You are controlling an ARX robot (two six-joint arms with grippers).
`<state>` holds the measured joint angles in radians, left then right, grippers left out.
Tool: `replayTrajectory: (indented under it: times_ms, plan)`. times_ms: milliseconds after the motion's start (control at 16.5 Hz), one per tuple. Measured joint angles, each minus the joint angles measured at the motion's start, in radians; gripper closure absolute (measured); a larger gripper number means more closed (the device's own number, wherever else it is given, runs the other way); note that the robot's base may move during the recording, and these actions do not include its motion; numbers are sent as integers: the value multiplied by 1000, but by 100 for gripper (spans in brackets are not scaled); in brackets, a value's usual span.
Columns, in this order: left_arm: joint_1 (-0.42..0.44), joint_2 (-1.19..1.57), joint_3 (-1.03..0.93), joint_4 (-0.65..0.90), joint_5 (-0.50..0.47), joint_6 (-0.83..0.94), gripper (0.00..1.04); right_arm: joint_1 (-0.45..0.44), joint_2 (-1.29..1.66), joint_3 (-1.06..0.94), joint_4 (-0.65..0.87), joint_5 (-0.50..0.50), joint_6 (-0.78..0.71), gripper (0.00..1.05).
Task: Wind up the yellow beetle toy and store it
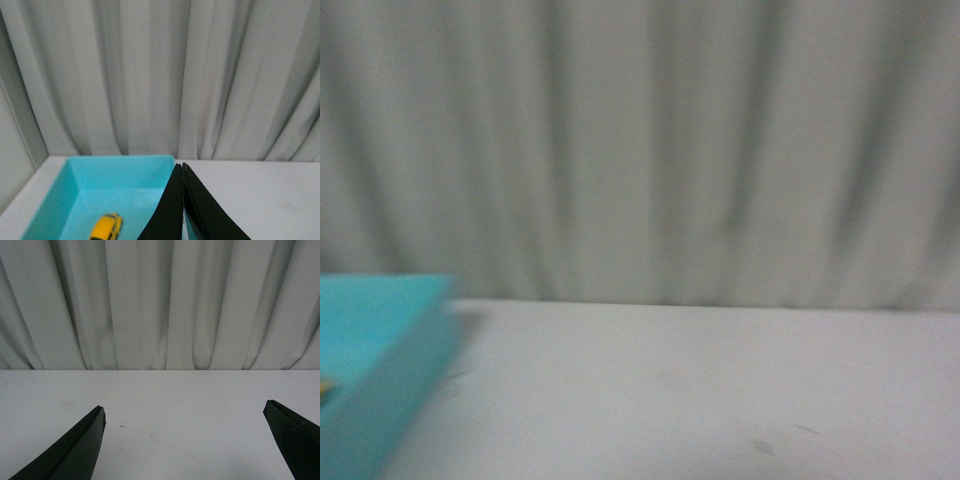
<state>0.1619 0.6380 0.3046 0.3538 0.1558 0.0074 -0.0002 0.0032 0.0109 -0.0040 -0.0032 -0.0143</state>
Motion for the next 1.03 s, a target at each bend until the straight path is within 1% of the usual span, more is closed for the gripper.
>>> replayTrajectory:
  times_ms: [121, 242, 302, 363, 484, 1028]
  plan:
    - [-42, -39, -81, -1, -26, -2, 103, 0, 0, 0, 0, 3, 0, 7]
    - [-65, -103, -123, 3, -61, -3, 103, 0, 0, 0, 0, 3, 0, 7]
    - [-121, -130, -143, -2, -132, -3, 103, 0, 0, 0, 0, 3, 0, 7]
    - [-170, -160, -168, -11, -139, -3, 103, 0, 0, 0, 0, 3, 0, 7]
    - [-158, -203, -200, -29, -156, -4, 103, 0, 0, 0, 0, 3, 0, 7]
    - [-161, -405, -295, -127, -156, -4, 103, 0, 0, 0, 0, 3, 0, 7]
